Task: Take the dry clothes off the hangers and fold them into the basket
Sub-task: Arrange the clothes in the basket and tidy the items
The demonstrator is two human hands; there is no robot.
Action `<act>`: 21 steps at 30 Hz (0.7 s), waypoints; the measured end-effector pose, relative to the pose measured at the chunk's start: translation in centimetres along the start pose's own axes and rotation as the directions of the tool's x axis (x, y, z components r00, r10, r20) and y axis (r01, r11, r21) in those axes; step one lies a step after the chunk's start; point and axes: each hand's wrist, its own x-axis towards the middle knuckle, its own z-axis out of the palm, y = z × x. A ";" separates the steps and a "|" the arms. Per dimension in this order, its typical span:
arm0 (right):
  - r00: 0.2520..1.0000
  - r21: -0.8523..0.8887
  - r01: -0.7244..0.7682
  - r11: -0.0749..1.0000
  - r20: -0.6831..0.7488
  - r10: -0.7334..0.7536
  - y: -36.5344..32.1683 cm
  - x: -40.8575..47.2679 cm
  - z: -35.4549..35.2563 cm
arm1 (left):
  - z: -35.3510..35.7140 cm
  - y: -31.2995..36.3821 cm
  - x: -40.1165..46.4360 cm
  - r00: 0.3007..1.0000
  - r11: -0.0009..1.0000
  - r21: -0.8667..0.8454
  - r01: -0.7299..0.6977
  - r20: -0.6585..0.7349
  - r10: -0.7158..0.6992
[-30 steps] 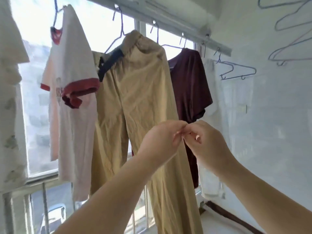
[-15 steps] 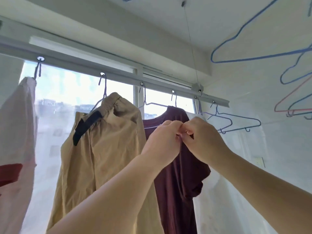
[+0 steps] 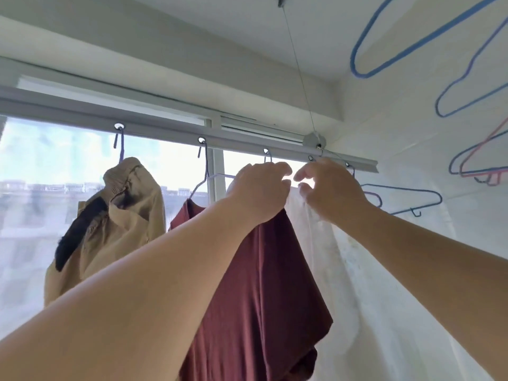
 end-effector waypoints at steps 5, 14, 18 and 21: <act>0.994 -0.144 -0.060 0.988 0.081 0.072 2.1 1.7 3.2 | 1.5 0.6 0.9 0.999 0.995 0.092 0.036 0.026 -0.038; 0.995 -0.235 0.074 0.969 -0.043 -0.086 6.5 2.3 5.3 | 4.1 0.5 2.4 0.992 0.990 0.094 0.101 0.060 -0.107; 0.989 -0.151 -0.006 0.989 -0.147 -0.016 8.3 1.7 3.6 | 5.2 0.7 2.9 0.988 0.989 0.098 0.111 0.093 -0.120; 0.978 0.007 -0.083 0.997 -0.193 0.083 9.3 1.1 2.7 | 6.1 1.7 3.2 0.988 0.993 0.075 0.094 0.114 -0.102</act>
